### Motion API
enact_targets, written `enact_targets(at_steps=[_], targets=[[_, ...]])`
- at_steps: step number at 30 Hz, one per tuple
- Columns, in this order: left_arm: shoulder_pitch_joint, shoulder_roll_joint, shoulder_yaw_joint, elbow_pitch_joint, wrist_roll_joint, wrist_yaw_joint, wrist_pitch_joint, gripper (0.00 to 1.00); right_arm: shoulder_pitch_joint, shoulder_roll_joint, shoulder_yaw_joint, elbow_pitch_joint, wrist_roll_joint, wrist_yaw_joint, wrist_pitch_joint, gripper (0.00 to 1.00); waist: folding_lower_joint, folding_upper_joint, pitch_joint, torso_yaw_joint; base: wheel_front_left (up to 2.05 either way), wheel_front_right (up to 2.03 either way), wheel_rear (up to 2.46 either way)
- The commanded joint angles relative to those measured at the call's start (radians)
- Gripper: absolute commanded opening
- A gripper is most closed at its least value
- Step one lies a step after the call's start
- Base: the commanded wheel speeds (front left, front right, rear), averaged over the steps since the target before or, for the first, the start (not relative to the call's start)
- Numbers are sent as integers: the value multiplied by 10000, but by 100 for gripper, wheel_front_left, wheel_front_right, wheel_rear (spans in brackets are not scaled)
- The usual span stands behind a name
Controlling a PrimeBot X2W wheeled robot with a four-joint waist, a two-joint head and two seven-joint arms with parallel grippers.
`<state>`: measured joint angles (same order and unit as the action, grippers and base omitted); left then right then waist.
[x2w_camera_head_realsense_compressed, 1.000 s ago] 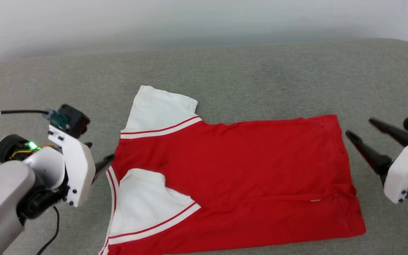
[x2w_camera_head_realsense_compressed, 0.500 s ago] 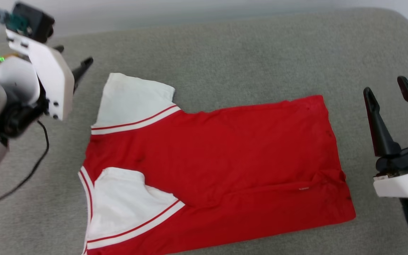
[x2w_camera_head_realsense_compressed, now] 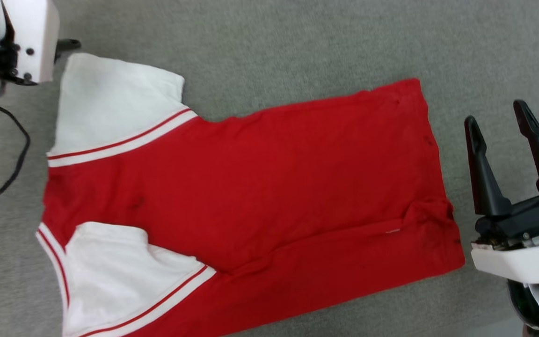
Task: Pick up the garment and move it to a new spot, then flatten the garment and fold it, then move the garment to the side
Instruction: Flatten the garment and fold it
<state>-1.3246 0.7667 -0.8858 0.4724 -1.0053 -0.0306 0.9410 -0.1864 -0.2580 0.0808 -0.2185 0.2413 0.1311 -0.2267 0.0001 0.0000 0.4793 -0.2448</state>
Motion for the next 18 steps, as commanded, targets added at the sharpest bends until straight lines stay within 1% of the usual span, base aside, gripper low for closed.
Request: enact_targets(at_steps=[1, 5, 7, 13, 14, 15, 18], targets=[[-287, 40, -63, 11, 111, 19, 221, 100, -227, 82, 40, 8, -51, -10, -62, 100, -1, 0, 564, -306, 0, 0, 0], [-635, 75, -277, 83, 105, 89, 1162, 100, -548, 111, 253, 214, -10, -8, -153, 100, -1, 0, 1121, -467, 0, 0, 0], [-734, 182, -471, 93, 243, -4, 1547, 100, -725, 101, 371, 342, -8, -8, -198, 100, -1, 0, 1308, -515, 0, 0, 0], [-261, 208, -900, 262, 214, -193, 1946, 100, -1083, 100, 523, 758, 40, -8, -309, 100, -1, 0, 1518, -552, 0, 0, 0], [-183, 210, -957, 263, 222, -226, 1969, 86, -1138, 81, 521, 818, 41, -10, -324, 100, -1, 0, 1499, -541, 0, 0, 0], [-125, 208, -968, 262, 205, -273, 1946, 0, -1198, 39, 496, 882, 62, -10, -314, 100, -1, 0, 1459, -508, 0, 0, 0], [-98, 238, -909, 222, 164, -395, 1759, 0, -1389, -150, 354, 979, 34, -10, -335, 100, -1, 0, 1212, -407, 0, 0, 0]])
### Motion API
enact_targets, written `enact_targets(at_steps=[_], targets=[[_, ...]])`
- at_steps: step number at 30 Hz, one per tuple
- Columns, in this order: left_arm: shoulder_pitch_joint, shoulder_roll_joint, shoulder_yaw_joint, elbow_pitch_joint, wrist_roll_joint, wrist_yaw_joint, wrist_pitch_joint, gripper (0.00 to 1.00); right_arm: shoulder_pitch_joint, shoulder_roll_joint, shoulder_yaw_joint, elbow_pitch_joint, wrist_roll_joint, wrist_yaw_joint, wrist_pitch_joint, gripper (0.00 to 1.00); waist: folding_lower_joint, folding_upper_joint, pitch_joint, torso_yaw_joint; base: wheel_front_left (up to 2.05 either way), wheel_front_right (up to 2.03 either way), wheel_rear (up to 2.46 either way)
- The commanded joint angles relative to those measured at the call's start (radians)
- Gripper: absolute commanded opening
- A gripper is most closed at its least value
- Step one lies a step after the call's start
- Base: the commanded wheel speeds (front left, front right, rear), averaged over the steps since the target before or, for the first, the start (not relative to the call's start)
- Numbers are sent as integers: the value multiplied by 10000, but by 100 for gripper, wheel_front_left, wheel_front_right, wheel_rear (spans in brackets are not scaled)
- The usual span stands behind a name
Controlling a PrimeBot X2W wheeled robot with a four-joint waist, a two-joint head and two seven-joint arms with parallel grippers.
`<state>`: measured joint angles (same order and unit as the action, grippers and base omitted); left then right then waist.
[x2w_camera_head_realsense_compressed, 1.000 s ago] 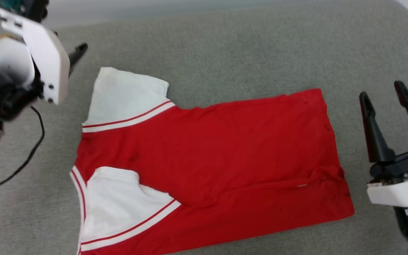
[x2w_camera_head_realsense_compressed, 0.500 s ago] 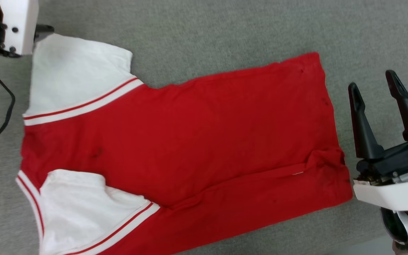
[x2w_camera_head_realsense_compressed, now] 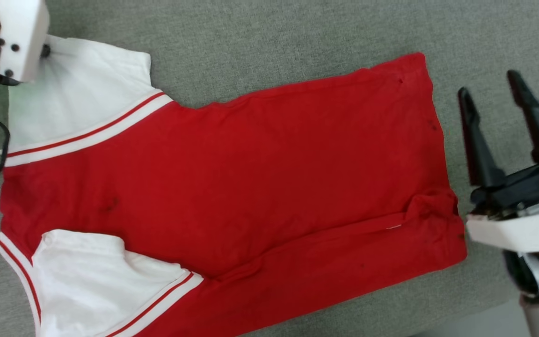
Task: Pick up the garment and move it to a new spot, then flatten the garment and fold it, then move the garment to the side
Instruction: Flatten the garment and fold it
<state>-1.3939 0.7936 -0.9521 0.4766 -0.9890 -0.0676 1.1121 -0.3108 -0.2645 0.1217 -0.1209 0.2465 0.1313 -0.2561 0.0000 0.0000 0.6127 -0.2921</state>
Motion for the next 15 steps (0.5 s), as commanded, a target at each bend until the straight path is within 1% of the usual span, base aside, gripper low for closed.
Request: enact_targets(at_steps=[1, 5, 8, 12, 15], targets=[[551, -10, -213, 161, 5, -55, -37, 0, -200, -163, -104, 24, -18, -12, -39, 100, 0, 0, -228, 107, 0, 0, 0], [519, -139, -189, 42, 1, -234, -474, 0, -761, -799, -357, 59, -204, -10, 379, 100, 0, 0, -831, 372, 0, 0, 0], [592, -233, -214, -189, -69, -377, -786, 0, -1336, -1515, -282, -90, -238, -10, 1137, 100, 0, 0, -1224, 591, 0, 0, 0], [791, -404, -268, -554, -200, -491, -1185, 0, -2276, -2680, 278, 19, 151, -10, 3027, 100, 0, 0, -1596, 976, 0, 0, 0], [828, -459, -359, -897, -236, -545, -1381, 0, -2981, -3474, 935, 402, 1211, -13, 5251, 100, 0, 0, -1737, 1238, 0, 0, 0]])
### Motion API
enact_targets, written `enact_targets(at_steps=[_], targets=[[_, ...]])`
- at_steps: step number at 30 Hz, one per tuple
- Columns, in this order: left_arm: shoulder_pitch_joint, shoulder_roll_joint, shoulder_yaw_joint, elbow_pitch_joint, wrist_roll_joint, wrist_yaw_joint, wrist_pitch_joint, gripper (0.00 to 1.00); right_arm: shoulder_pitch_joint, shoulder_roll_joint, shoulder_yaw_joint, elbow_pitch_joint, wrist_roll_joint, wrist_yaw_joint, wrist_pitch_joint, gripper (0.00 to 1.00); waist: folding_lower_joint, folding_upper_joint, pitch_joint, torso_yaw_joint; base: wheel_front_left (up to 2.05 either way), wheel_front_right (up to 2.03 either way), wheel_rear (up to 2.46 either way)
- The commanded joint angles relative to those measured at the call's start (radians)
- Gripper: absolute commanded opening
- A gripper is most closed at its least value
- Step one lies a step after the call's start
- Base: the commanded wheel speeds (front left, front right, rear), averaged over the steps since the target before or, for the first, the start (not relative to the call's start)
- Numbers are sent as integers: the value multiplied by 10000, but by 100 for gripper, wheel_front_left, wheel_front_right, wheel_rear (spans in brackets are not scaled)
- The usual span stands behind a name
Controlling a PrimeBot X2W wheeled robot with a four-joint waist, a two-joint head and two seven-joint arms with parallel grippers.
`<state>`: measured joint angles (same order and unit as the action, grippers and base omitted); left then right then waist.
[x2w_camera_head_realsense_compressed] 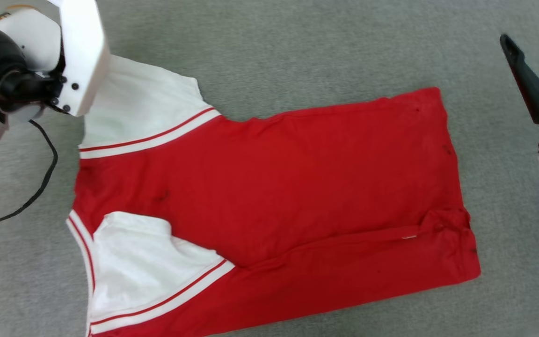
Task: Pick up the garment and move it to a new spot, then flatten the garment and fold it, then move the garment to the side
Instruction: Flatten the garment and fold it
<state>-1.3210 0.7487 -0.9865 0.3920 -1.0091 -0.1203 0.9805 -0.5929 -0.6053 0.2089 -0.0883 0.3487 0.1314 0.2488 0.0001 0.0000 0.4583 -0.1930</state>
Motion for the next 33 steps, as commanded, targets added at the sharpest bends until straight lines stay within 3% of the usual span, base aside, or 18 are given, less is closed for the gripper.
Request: enact_targets(at_steps=[1, 4, 5, 8, 14, 17, 18, 27, 28, 29, 30, 33], targets=[[114, -31, -38, -151, -51, -37, -117, 0, -415, -336, 310, 181, 602, -14, 977, 100, -1, 0, -217, 334, 0, 0, 0], [181, -34, -171, -469, -31, -64, -261, 0, -1117, -1175, 1220, 434, 1887, -14, 3140, 100, -1, 0, -218, 575, 0, 0, 0], [181, -34, -171, -469, -31, -64, -261, 0, -1117, -1175, 1220, 434, 1887, -14, 3140, 100, -1, 0, -218, 575, 0, 0, 0], [103, 37, -303, -837, 92, -71, -396, 0, -1849, -1935, 2281, 623, 3016, -14, 5098, 100, -1, 0, -116, 735, 0, 0, 0], [-167, -66, -447, -1427, 70, -82, -609, 0, -2986, -2004, 3273, 1778, 4523, -14, 7538, 100, -1, 0, 254, 1149, 0, 0, 0], [-283, -136, -524, -1641, 89, -87, -702, 0, -3314, -1794, 3482, 2469, 4628, -12, 7912, 100, -1, 0, 468, 1354, 0, 0, 0], [-455, -161, -576, -1862, 114, -83, -772, 0, -3438, -1446, 3443, 3170, 4766, -12, 7788, 100, -1, 0, 723, 1536, 0, 0, 0], [-626, 88, -734, -1999, 42, -86, -1028, 0, -2825, -701, 4748, 4372, 4774, -10, 7304, 100, -1, 0, 1124, 1642, 0, 0, 0], [-587, 113, -770, -1976, 37, -86, -1057, 0, -2852, -671, 4836, 4374, 4836, -9, 7152, 42, -1, 0, 1096, 1615, 0, 0, 0], [-527, 146, -807, -1934, 32, -87, -1069, 0, -2925, -654, 4870, 4386, 4900, -9, 6984, 16, -1, 0, 1039, 1574, 0, 0, 0], [-476, 175, -832, -1902, 25, -87, -1150, 0, -3045, -711, 4910, 4388, 4887, -9, 6822, 0, -1, 0, 961, 1534, 0, 0, 0], [-300, 171, -850, -1809, -80, -87, -1397, 0, -3414, -958, 4880, 4441, 4918, -10, 6184, 0, -1, 0, 634, 1451, 0, 0, 0]])
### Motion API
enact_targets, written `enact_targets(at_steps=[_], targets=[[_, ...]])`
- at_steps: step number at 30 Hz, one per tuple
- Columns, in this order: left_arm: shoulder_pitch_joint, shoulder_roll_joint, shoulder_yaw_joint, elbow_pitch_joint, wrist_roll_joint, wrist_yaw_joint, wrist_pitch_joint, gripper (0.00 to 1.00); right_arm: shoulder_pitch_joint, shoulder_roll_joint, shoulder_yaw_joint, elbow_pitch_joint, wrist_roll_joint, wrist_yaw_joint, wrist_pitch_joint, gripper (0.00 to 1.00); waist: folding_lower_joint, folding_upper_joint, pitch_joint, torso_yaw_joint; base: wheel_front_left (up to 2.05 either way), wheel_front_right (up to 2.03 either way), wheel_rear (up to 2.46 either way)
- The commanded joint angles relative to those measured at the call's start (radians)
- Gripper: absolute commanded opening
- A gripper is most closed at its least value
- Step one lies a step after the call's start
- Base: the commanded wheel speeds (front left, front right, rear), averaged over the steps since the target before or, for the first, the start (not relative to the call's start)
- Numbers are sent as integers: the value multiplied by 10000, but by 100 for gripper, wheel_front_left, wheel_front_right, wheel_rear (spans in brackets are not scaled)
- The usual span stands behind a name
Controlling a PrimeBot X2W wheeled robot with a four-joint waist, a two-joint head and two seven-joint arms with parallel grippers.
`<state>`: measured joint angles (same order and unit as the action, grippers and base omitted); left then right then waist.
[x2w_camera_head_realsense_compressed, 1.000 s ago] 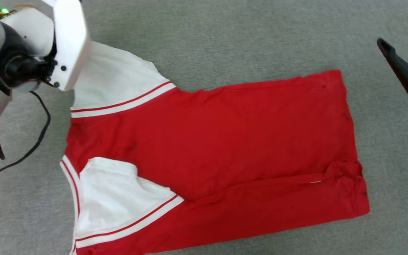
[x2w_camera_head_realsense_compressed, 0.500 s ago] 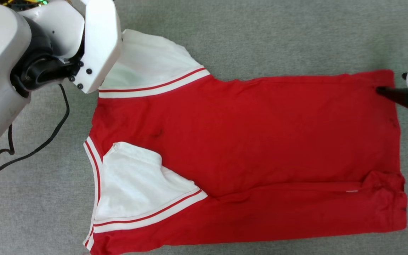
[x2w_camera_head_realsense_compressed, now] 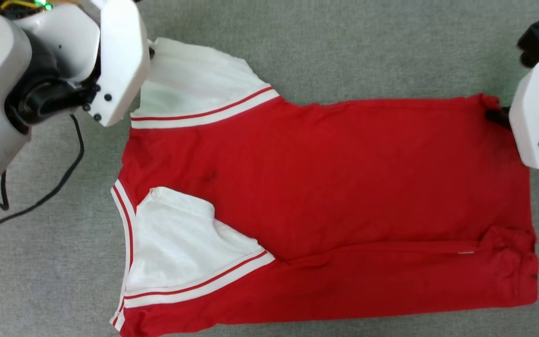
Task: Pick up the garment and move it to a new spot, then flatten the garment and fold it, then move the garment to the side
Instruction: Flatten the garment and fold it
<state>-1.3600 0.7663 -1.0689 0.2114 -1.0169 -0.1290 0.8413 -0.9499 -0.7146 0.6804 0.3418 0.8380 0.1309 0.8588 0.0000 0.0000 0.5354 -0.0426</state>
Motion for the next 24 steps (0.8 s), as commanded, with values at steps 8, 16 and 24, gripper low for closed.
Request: enact_targets(at_steps=[8, 16, 24], targets=[[862, 270, -68, -234, -354, -1, -644, 0, 408, -536, 567, -372, 687, -5, -1525, 0, 0, 0, -1404, -81, 0, 0, 0], [2232, 951, -274, -1377, -622, 328, -1187, 0, 1514, -1428, 1051, -1121, 1209, -6, -2972, 0, 0, 0, -2641, 26, 0, 0, 0], [3917, 1909, -817, -2750, -902, 925, -1414, 0, 2922, -2041, 1446, -1680, 1420, -6, -3848, 0, 0, 0, -3377, 165, 0, 0, 0]])
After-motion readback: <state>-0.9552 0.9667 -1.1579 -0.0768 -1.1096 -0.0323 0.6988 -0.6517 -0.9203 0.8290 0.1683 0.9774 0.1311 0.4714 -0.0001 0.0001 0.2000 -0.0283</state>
